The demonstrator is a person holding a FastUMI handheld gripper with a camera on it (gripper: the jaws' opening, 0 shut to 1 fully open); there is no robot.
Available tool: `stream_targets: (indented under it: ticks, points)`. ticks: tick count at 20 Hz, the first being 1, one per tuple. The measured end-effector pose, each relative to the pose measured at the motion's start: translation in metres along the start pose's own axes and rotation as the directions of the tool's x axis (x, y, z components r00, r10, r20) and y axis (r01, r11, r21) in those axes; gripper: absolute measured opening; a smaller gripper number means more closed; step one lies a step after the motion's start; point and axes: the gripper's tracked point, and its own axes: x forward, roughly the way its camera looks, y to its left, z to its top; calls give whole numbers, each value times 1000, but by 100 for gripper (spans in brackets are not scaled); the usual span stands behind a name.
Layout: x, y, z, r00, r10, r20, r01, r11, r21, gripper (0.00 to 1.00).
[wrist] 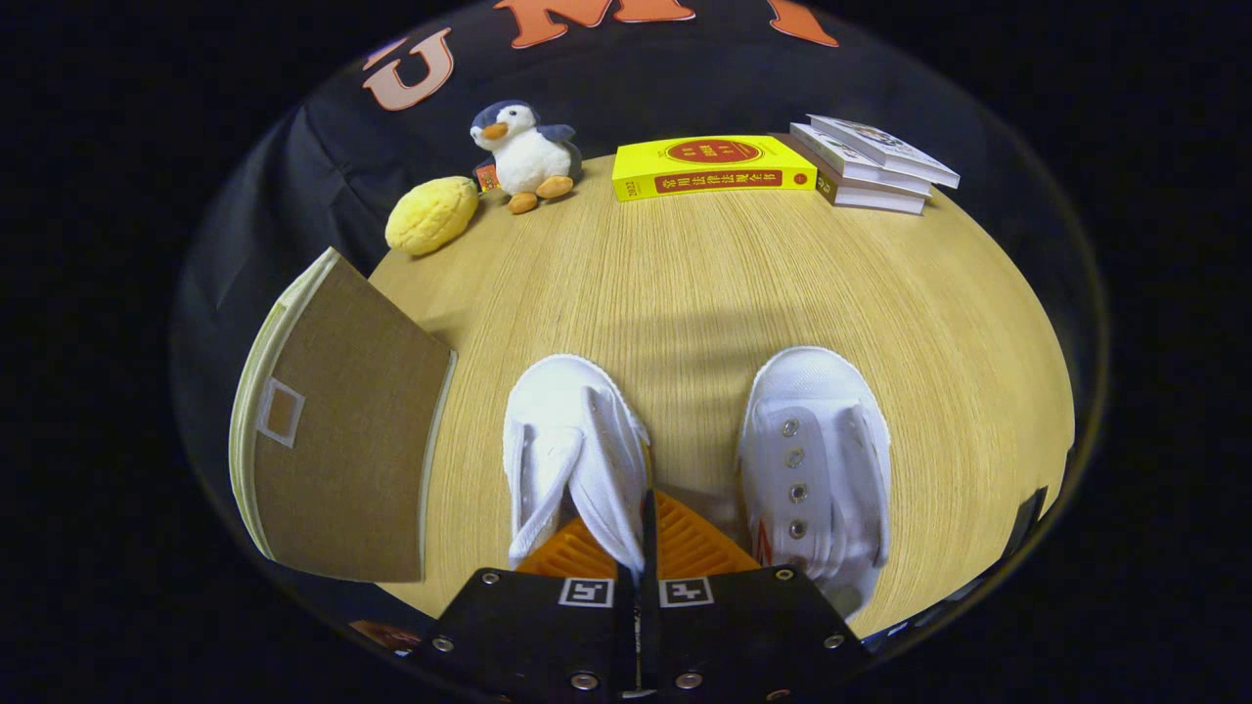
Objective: Open the storage box then place both shoes into the box .Put the left shoe in first, then the right shoe, with the right side of both shoes facing outward in a uniform manner.
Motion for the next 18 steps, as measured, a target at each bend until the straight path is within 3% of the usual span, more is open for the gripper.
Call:
stream_targets:
  ticks: [7,13,18]
  points:
    - [-46,44,46,995,82,53,-86,994,69,2]
    - [-87,86,72,994,109,31,-110,992,63,3]
    - [-118,141,89,980,201,3,-201,974,102,3]
